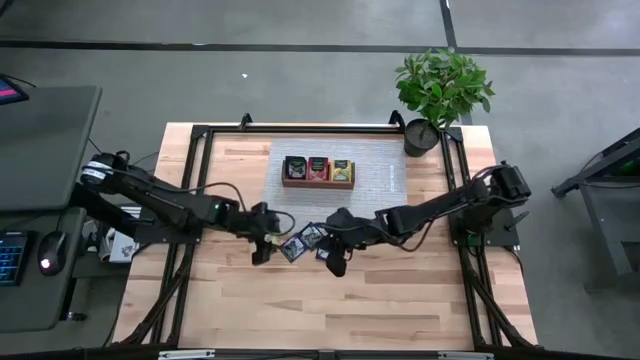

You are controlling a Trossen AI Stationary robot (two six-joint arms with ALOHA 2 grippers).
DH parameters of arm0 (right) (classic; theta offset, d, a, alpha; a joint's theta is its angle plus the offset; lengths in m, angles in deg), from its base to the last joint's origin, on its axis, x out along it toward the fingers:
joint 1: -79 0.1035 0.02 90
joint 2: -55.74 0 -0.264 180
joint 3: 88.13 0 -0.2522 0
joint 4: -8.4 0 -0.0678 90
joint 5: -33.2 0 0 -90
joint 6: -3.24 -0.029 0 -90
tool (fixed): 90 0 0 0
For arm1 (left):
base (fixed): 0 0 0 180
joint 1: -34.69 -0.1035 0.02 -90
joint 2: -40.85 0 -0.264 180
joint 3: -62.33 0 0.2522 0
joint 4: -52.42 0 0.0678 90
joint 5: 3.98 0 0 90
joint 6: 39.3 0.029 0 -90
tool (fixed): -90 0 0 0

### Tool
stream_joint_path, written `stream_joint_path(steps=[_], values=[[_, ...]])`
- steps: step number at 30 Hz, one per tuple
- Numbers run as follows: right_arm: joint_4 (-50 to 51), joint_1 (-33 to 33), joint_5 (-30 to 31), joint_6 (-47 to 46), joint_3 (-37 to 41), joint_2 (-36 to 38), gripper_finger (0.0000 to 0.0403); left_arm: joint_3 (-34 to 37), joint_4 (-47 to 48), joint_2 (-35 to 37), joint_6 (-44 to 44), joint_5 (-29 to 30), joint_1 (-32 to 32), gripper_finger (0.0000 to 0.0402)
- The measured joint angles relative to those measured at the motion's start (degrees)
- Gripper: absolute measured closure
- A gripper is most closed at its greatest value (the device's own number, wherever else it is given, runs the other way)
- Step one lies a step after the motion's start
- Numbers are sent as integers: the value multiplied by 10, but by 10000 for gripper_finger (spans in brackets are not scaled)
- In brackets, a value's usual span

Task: Pick & Place Tea
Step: Put the purple tea bag into the left section of the wooden organizer

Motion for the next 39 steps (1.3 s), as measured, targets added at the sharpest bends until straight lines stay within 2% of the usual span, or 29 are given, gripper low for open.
stream_joint_path(steps=[6, 13, 19, 26, 32, 39], values=[[-12, -10, -50, 7, -10, -53, 400, 15, -28, 0, -80, 43, 45, 159], [-11, -32, -98, 43, -78, -143, 402, 15, -30, 0, -139, 71, 86, 159], [60, -52, -101, 64, -135, -195, 402, 15, -24, -3, -199, 98, 119, 159], [95, -59, -123, 126, -140, -199, 402, 16, -28, -3, -254, 124, 159, 159], [106, -67, -128, 192, -140, -200, 403, 17, -38, -14, -272, 141, 162, 159], [113, -85, -148, 228, -140, -200, 403, 16, -95, -55, -278, 132, 162, 159]])
